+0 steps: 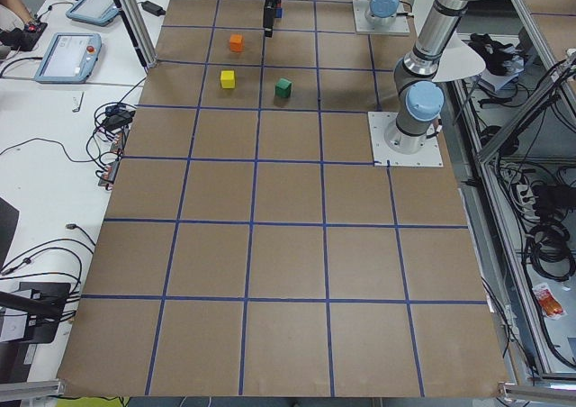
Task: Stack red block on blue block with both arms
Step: 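Align and lower the red cube onto the blue cube with the right gripper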
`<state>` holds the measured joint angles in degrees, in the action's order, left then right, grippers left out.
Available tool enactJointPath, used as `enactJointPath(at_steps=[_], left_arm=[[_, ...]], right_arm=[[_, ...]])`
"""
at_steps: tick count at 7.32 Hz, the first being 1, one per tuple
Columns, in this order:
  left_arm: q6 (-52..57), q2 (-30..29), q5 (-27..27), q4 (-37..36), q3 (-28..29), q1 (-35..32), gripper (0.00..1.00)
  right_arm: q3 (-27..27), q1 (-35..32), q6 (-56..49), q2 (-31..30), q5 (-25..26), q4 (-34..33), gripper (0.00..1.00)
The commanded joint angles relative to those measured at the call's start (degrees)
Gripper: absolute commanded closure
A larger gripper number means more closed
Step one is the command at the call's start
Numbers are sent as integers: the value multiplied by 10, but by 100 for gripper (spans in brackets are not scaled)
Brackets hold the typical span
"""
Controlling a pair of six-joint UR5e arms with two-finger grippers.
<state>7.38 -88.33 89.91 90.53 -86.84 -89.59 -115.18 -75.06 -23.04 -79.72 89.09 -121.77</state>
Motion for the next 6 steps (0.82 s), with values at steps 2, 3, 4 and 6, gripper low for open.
enactJointPath(at_steps=[2,3,4,6], left_arm=[[0,0,0,0,0,0,0],[0,0,0,0,0,0,0],[0,0,0,0,0,0,0],[0,0,0,0,0,0,0]], right_arm=[[0,0,-5,6,0,-1,13],[1,0,-4,6,0,6,12],[5,0,-4,5,0,12,4],[38,0,1,-19,1,78,0]])
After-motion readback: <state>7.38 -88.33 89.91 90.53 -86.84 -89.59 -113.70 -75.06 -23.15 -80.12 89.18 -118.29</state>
